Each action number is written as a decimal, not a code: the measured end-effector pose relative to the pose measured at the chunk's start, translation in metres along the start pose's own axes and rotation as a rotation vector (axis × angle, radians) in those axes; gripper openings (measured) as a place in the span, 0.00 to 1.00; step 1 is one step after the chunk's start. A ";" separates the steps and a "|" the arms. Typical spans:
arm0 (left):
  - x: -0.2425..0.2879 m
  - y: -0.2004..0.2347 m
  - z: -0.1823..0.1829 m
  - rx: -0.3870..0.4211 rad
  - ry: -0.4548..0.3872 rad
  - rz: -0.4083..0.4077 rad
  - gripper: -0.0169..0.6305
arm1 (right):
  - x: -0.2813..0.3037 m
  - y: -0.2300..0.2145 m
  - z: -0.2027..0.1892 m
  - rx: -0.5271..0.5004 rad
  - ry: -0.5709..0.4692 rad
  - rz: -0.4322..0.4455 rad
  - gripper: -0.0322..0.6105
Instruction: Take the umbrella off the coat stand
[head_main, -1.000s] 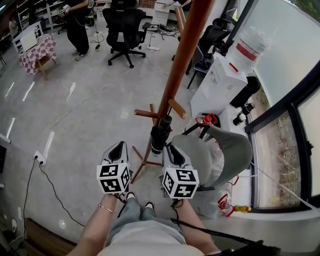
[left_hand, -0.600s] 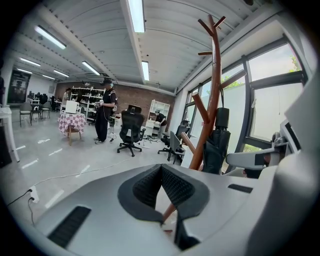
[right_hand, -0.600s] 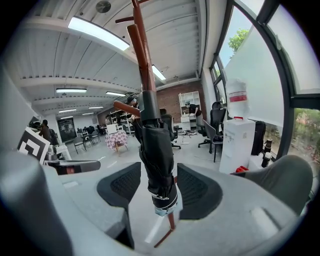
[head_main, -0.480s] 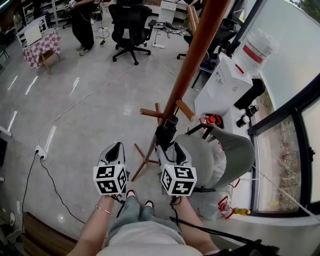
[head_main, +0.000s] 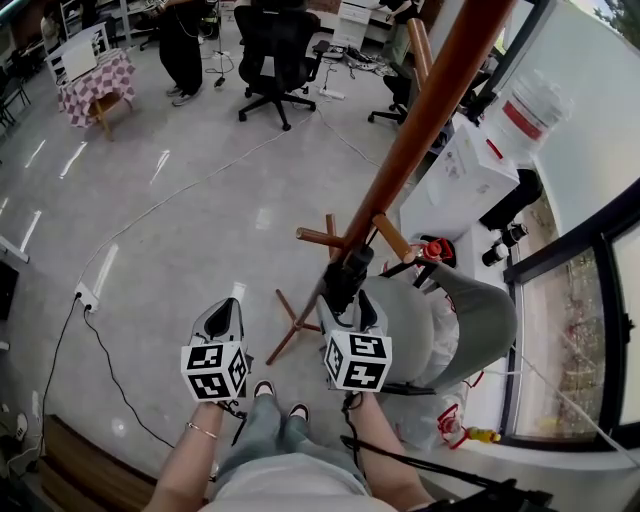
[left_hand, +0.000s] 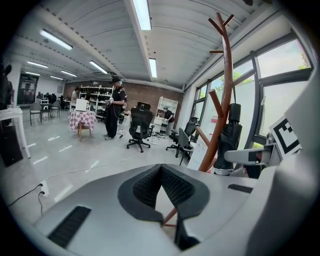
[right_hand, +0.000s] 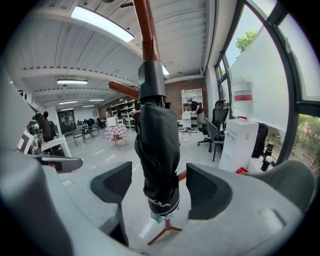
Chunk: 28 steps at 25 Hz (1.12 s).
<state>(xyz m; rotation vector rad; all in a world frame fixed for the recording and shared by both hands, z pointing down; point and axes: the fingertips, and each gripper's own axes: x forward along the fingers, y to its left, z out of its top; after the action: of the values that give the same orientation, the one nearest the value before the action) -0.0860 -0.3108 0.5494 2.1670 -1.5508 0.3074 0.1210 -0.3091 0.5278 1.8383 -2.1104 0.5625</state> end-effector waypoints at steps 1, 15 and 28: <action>0.000 0.002 -0.001 -0.002 0.003 0.003 0.03 | 0.002 0.000 0.000 -0.003 0.002 -0.001 0.55; 0.001 0.016 -0.010 -0.035 0.015 0.030 0.03 | 0.026 -0.003 -0.002 -0.038 0.037 -0.016 0.55; 0.003 0.019 -0.012 -0.055 0.009 0.021 0.03 | 0.031 -0.002 0.004 -0.058 0.035 -0.038 0.51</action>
<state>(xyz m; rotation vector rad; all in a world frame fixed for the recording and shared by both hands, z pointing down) -0.1014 -0.3129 0.5657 2.1057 -1.5591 0.2777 0.1182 -0.3379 0.5385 1.8196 -2.0433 0.5149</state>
